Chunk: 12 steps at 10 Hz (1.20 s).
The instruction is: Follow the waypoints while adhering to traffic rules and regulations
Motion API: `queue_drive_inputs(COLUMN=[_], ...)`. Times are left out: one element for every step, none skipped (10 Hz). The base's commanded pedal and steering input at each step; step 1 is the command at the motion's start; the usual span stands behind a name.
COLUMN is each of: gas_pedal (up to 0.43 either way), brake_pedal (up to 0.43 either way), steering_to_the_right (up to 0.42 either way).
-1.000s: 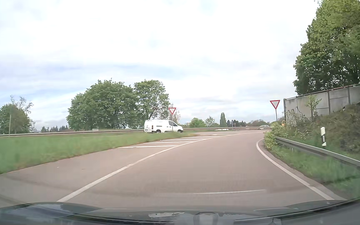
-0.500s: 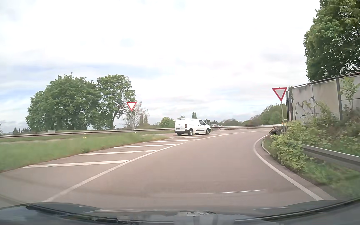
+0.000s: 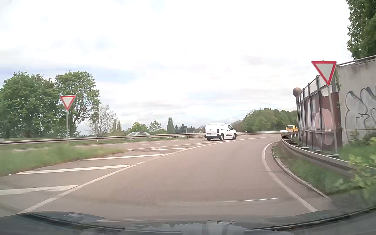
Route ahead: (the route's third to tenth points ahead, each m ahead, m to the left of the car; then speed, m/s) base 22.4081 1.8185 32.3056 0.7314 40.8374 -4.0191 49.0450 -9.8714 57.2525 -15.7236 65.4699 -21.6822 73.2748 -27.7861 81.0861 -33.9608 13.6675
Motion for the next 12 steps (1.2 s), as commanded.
queue_drive_inputs(gas_pedal=[0.079, 0.098, 0.098, 0.098, 0.098, 0.098, 0.110, 0.118, 0.118, 0.130, 0.130, 0.157], brake_pedal=[0.000, 0.000, 0.000, 0.000, 0.000, 0.000, 0.000, 0.000, 0.000, 0.000, 0.000, 0.000], steering_to_the_right=[0.091, 0.091, 0.091, 0.091, 0.091, 0.091, 0.090, 0.086, 0.084, 0.081, 0.080, 0.075])
